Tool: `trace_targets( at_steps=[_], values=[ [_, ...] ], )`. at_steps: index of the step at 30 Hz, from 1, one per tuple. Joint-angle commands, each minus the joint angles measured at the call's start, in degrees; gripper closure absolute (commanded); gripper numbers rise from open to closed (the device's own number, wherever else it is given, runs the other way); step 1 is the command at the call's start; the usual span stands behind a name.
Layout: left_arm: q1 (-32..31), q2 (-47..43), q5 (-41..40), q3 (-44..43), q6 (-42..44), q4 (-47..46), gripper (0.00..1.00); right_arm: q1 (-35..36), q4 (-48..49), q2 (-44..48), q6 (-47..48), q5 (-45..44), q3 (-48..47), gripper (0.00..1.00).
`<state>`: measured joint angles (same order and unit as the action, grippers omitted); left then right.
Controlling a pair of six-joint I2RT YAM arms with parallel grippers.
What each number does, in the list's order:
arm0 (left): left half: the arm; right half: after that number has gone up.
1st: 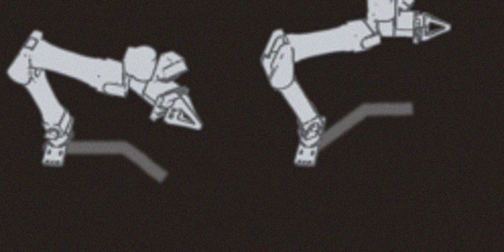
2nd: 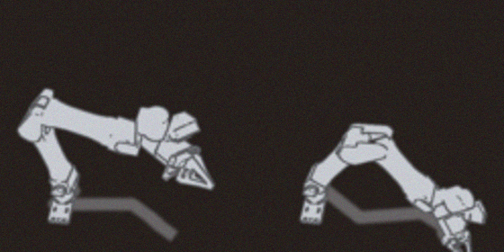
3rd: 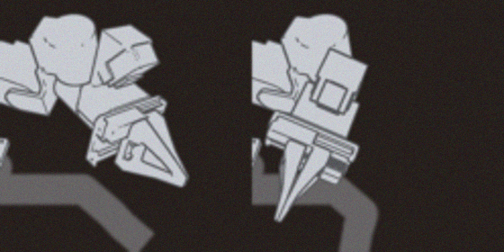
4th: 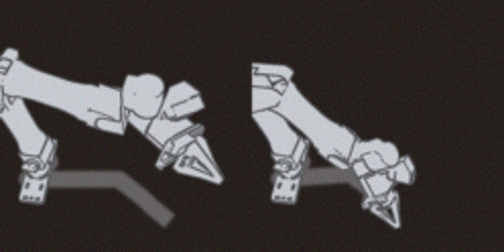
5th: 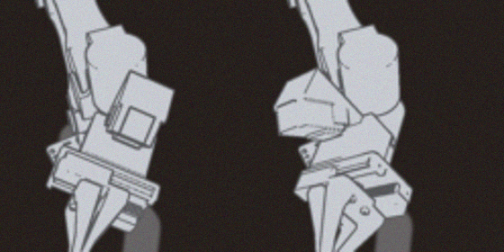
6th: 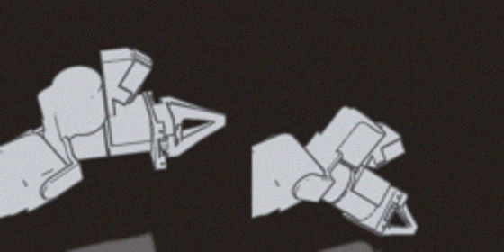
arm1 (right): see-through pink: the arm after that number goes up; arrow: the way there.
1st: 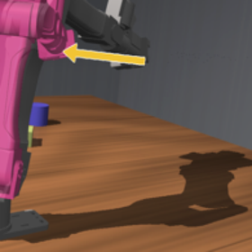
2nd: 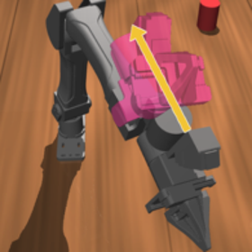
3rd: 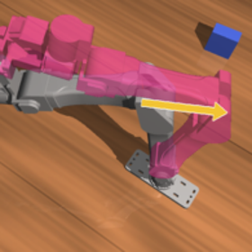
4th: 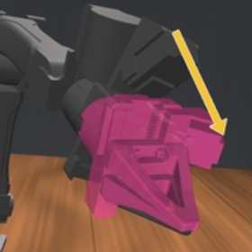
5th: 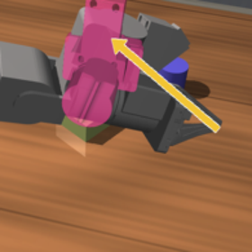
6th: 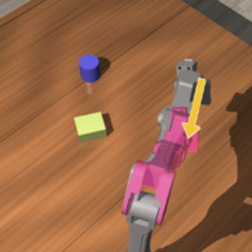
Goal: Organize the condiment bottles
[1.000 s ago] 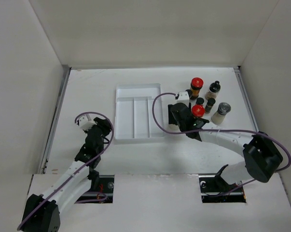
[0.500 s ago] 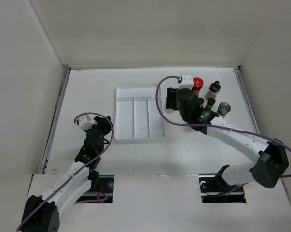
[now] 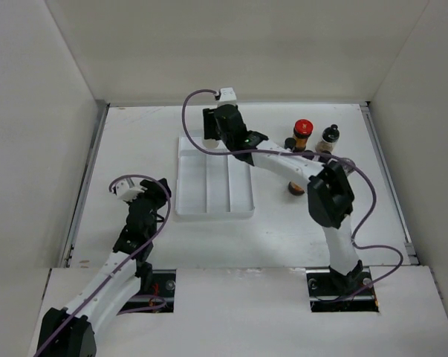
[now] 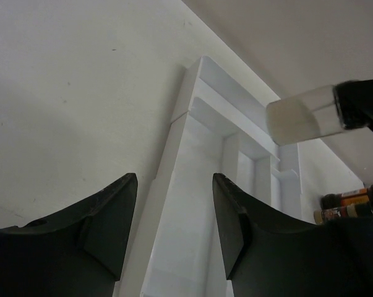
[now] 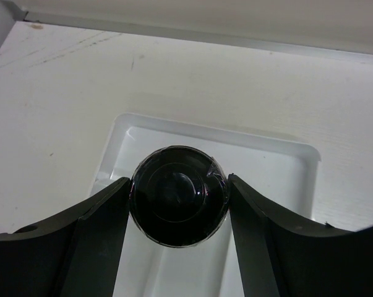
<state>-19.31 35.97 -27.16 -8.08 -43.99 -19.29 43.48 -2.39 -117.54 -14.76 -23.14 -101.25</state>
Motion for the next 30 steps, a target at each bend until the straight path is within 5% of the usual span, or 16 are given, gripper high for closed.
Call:
trace_targets(
  at_steps=[1,9,21,30],
  values=[
    [0.8,-0.5,2.3,1.0,-1.3,-2.2,0.5,1.0,5.0,-3.0,-0.2,0.6,-10.6,0.49],
    [1.5,1.9,4.1,1.0,-2.4,-3.8,0.5,2.2,4.6,-14.8,-0.1,-0.4,-23.1,0.48],
    [2.6,1.7,5.5,1.1,-2.5,-3.9,0.49,4.3,4.8,-21.0,1.7,-3.1,-23.9,0.44],
    [3.0,0.9,5.4,1.4,-2.1,-3.7,0.49,5.8,7.5,-19.8,2.6,-3.8,-20.0,0.09]
  ],
)
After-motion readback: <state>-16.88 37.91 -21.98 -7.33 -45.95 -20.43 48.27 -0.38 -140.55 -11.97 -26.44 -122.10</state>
